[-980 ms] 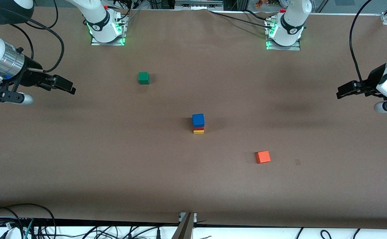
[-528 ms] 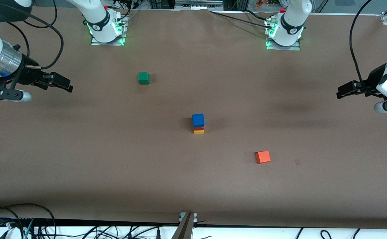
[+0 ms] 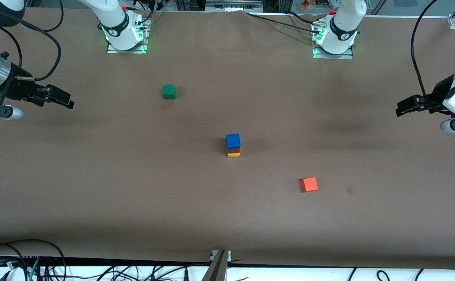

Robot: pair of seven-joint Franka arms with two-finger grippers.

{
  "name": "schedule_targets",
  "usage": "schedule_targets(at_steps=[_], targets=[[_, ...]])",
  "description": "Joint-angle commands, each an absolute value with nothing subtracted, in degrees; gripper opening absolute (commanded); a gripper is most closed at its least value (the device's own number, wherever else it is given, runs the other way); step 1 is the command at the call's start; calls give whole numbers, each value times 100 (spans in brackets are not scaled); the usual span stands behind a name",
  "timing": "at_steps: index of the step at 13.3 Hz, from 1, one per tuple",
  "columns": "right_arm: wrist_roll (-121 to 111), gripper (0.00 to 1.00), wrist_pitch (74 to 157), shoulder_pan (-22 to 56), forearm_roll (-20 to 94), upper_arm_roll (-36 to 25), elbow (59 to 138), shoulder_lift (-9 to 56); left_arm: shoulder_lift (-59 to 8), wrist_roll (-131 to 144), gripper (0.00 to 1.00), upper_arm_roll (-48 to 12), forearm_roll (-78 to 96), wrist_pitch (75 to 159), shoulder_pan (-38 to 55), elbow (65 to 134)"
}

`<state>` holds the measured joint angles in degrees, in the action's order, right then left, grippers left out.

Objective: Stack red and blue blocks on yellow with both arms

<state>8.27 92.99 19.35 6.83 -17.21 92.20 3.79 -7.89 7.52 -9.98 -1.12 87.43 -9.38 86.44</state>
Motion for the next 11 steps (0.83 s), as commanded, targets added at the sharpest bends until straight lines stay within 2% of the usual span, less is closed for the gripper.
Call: schedule_targets(at_steps=[1,3,11], targets=[[756,100,9325,1251,598,-996,9413,193,-817,633,100,-1020,0,8736,-984,8561],[747,100,9316,714,598,-459,9439,185,-817,633,100,-1020,9,8736,-984,8561],[765,100,9290,809,273,-404,9299,264,-888,650,100,-1020,0,8736,-984,8464]])
